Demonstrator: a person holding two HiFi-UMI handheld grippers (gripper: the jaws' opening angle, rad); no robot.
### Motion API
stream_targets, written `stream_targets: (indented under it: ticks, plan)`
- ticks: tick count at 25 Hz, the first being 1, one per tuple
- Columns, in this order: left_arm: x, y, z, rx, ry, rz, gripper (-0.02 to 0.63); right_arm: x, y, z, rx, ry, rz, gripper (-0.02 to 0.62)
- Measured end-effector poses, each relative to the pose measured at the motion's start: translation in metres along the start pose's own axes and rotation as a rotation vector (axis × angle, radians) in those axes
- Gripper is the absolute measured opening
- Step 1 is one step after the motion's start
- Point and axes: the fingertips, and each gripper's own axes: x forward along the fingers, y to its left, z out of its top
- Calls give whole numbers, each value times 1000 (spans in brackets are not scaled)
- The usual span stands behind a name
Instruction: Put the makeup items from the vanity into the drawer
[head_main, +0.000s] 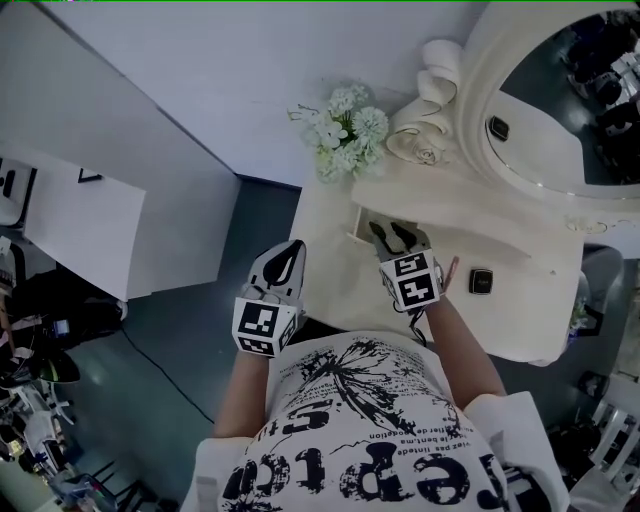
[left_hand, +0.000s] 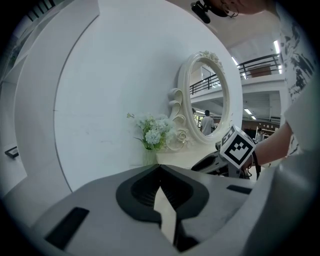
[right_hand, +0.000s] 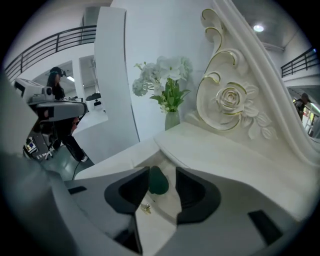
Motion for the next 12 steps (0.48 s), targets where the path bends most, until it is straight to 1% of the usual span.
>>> stream_targets:
  ticks: [1,3,5,8,12]
  plan:
    - [0,0,0,1,-1,-3,18,-1,1,-1,-3,4,5,170]
    - [2,-2,2,4,-3,-12,18,-4,3,-2,3,4,12,204]
    - [5,-6,5,9,-6,-29,20,-11,0,-2,20,-11,-1,206]
    - [13,-16,9,21,-12,-72,19,-25,-13,-5,67,-33,-47,206]
    - [27,-34,11,39,-11,-137,20,-46,-38,-24,149,-37,-123,204]
